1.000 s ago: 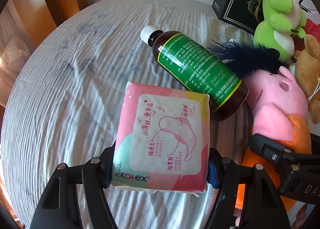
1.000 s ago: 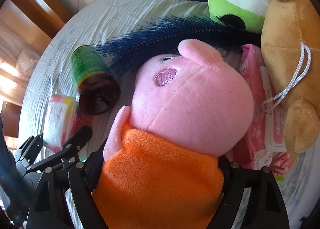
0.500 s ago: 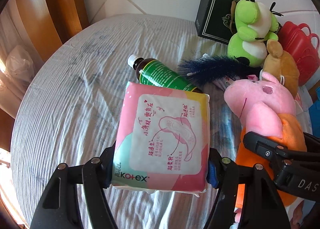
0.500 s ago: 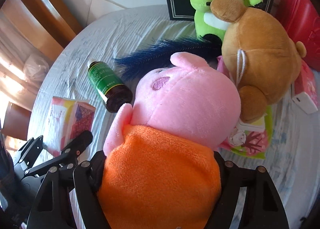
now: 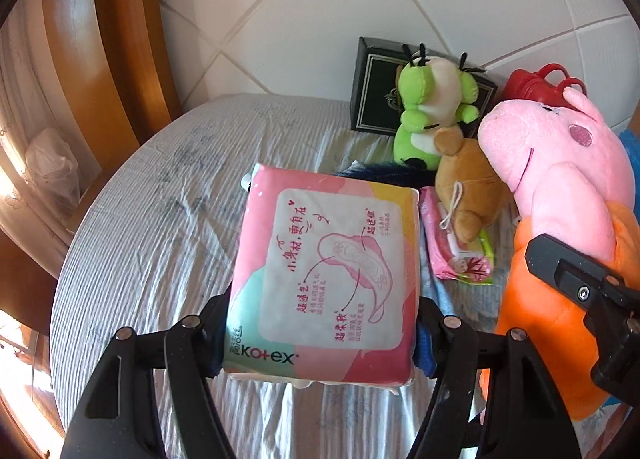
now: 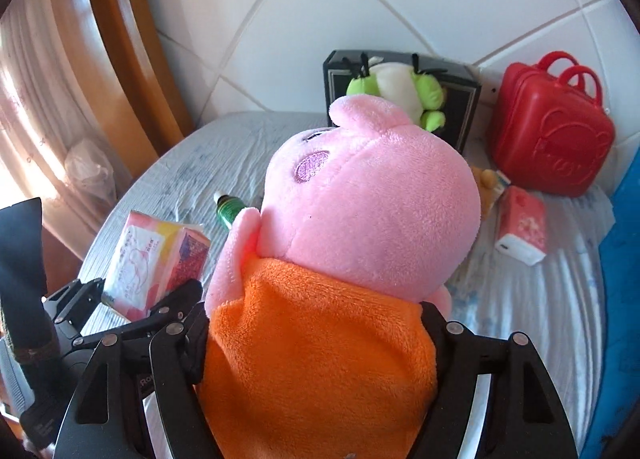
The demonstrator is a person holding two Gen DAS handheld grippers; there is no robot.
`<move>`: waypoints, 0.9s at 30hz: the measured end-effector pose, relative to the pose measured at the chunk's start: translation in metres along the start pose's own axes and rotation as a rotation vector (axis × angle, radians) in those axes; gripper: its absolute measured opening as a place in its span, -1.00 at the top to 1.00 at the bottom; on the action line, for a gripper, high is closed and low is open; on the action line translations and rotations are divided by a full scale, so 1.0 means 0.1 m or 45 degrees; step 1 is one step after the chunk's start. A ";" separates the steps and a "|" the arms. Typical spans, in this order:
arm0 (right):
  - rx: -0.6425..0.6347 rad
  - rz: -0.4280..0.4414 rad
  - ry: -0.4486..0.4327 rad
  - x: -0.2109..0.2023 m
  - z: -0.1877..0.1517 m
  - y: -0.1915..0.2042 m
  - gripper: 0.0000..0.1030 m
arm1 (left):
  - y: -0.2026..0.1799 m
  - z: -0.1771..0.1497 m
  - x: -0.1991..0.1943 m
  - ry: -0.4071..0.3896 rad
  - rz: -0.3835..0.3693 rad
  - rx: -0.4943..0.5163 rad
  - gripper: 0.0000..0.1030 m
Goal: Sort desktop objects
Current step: 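Carry the Kotex pack with the left tool while the right tool carries the pig to the bin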
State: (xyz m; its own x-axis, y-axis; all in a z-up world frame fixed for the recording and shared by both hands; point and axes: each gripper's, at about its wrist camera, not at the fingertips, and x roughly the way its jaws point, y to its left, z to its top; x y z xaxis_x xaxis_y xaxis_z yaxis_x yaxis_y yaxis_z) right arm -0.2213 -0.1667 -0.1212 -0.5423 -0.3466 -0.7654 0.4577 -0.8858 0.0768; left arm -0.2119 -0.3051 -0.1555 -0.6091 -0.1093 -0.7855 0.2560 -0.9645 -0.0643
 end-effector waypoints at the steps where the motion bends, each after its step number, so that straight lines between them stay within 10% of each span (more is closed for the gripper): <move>1: -0.001 -0.018 -0.028 -0.14 -0.02 -0.05 -0.47 | -0.08 0.01 -0.08 -0.015 -0.007 0.014 -0.32; 27: 0.282 -0.503 -0.663 -3.47 -0.76 -2.72 -0.48 | -3.67 -0.03 -1.84 -0.339 -0.439 0.431 -0.32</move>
State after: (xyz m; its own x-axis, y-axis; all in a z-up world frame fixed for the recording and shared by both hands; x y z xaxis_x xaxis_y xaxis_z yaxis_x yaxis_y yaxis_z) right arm -0.1046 0.2177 0.0750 -0.9320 -0.0387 -0.3605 0.0312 -0.9992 0.0265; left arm -0.1916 0.0695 0.0108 -0.7951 0.2123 -0.5681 -0.2210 -0.9737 -0.0546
